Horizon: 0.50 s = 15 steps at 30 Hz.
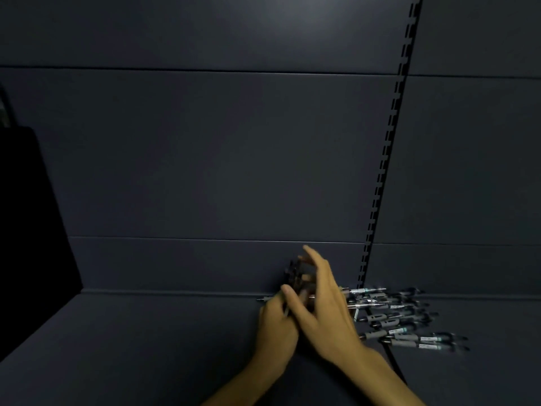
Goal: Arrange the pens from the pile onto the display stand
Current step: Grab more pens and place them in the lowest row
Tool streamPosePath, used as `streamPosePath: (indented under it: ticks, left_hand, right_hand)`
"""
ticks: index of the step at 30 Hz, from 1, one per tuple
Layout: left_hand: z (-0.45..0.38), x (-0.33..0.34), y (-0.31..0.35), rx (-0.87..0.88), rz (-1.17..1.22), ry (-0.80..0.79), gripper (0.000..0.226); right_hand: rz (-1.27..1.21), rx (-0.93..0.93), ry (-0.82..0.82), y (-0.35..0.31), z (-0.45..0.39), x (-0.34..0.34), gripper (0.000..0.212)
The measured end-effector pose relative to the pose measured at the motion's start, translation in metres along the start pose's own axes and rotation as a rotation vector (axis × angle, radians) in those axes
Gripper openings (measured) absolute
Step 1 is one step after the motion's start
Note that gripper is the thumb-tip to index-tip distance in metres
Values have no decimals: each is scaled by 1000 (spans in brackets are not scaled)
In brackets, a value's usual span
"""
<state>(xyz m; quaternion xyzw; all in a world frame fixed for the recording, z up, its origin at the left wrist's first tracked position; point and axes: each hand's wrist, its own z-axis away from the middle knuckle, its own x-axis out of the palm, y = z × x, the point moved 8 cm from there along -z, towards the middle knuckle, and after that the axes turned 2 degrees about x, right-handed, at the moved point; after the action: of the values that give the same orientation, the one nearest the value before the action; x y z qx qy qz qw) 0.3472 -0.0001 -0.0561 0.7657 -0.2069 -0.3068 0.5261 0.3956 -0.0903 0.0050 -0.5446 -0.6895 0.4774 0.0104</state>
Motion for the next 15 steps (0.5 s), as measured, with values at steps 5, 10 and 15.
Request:
streamPosePath:
  ticks: [5, 10, 15]
  left_hand:
    - [-17, -42, -5, -123, -316, 101, 31]
    - [-12, -74, 2, -178, -582, 70, 25]
    - [4, -104, 14, -81, -784, 27, 21]
  right_hand:
    - [-158, 277, 117, 37, -6, -2, 40]
    - [-497, 387, -111, 30, -7, 29, 23]
    - [-601, 433, -235, -8, 6, 66, 29]
